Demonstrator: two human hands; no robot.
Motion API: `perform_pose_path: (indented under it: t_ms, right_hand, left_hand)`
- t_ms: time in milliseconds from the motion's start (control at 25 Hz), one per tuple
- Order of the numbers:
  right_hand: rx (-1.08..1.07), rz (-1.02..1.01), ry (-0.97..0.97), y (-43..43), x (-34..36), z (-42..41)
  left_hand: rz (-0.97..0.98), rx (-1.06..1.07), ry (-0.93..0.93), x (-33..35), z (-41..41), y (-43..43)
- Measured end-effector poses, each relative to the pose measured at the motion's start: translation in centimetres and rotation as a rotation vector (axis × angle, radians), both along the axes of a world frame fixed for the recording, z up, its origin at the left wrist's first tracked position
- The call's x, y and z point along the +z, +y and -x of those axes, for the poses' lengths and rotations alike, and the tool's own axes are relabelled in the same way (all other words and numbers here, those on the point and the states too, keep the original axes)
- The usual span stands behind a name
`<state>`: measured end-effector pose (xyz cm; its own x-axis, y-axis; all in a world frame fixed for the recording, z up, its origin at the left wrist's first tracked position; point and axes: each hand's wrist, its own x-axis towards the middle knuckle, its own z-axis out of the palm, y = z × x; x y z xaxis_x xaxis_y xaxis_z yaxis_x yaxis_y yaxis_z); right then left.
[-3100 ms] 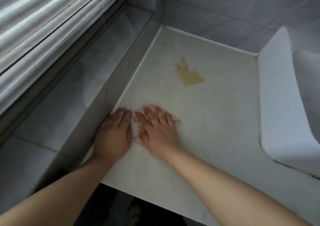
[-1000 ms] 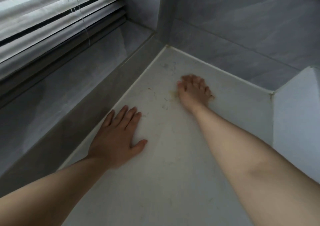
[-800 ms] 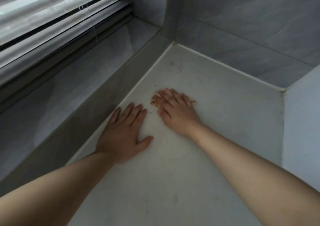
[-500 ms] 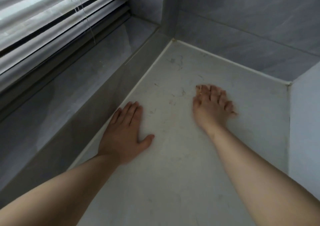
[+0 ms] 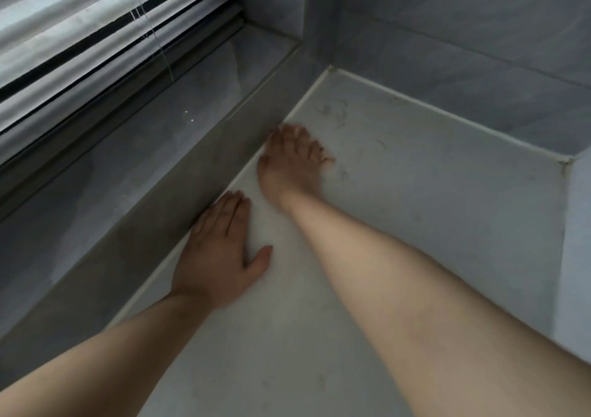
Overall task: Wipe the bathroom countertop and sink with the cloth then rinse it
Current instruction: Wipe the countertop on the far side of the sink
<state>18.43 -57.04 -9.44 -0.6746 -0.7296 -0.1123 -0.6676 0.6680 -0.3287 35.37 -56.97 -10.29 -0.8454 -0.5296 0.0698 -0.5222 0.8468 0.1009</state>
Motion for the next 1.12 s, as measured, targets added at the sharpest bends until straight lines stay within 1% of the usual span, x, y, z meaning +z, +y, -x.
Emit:
perform_pose_path:
  t_ms: [120,160,200,280,360,400,440,480,560,600,640,680,720,800,880,920,960,1000,1040,1120]
  right_hand:
    - [0.275,0.090,0.073,4.3,-0.2,-3.5]
    - [0.302,0.108,0.104,6.3,-0.3,-3.4]
    - [0.267,0.110,0.134,8.1,-0.4,-2.6]
    - [0.052,0.021,0.199,10.9,-0.6,0.1]
    - [-0.273,-0.125,0.139,11.5,-0.3,1.6]
    - [-0.379,-0.143,0.088,10.2,-0.2,1.2]
    - [-0.389,-0.113,0.058,8.3,0.0,0.2]
    - [-0.305,-0.074,0.043,6.3,0.1,-1.2]
    - [-0.024,-0.009,0.033,3.8,0.6,-4.2]
    - [0.074,-0.006,0.044,4.0,0.6,-4.4]
    - [0.110,-0.011,0.060,5.1,0.7,-3.6]
    - [0.073,-0.022,0.082,7.0,0.5,-2.5]
    - [-0.025,-0.036,0.118,9.5,0.2,-1.5]
    - [-0.334,-0.081,0.165,15.2,-0.5,0.3]
    - [-0.659,-0.137,0.100,19.2,-0.3,0.9]
    - [-0.756,-0.164,0.064,19.4,0.0,0.7]
    - [-0.773,-0.167,0.065,18.4,0.2,0.1]
    - [-0.708,-0.144,0.080,16.7,0.2,-1.0]
    - [-0.571,-0.104,0.087,14.5,0.1,-2.4]
    - [-0.212,-0.010,0.082,10.9,0.1,-5.8]
  left_hand:
    - [-0.031,0.016,0.046,-0.1,-0.2,0.1]
    - [-0.034,0.013,0.053,-0.1,-0.2,0.1]
    - [-0.029,-0.004,0.054,0.0,-0.2,0.0]
    - [-0.005,-0.047,0.040,0.1,0.0,-0.1]
    - [0.013,-0.071,0.025,0.1,0.1,-0.2]
    - [0.013,-0.076,0.023,0.1,0.1,-0.2]
    - [0.006,-0.081,0.025,0.0,0.1,-0.3]
    - [0.001,-0.092,0.038,-0.1,0.1,-0.4]
    - [0.002,-0.103,0.078,-0.3,0.1,-0.7]
    - [0.003,-0.106,0.091,-0.3,0.1,-0.7]
    - [0.005,-0.108,0.096,-0.3,0.1,-0.7]
    - [0.007,-0.112,0.095,-0.3,0.0,-0.6]
    - [0.013,-0.120,0.082,-0.2,0.0,-0.6]
    - [0.042,-0.151,0.044,-0.2,0.1,-0.4]
    - [0.078,-0.171,0.032,-0.2,0.2,-0.4]
    - [0.089,-0.172,0.031,-0.3,0.2,-0.4]
    - [0.089,-0.171,0.025,-0.3,0.3,-0.4]
    - [0.082,-0.170,0.013,-0.3,0.4,-0.4]
    - [0.072,-0.167,0.001,-0.2,0.5,-0.5]
    - [0.073,-0.159,0.003,-0.1,0.4,-0.7]
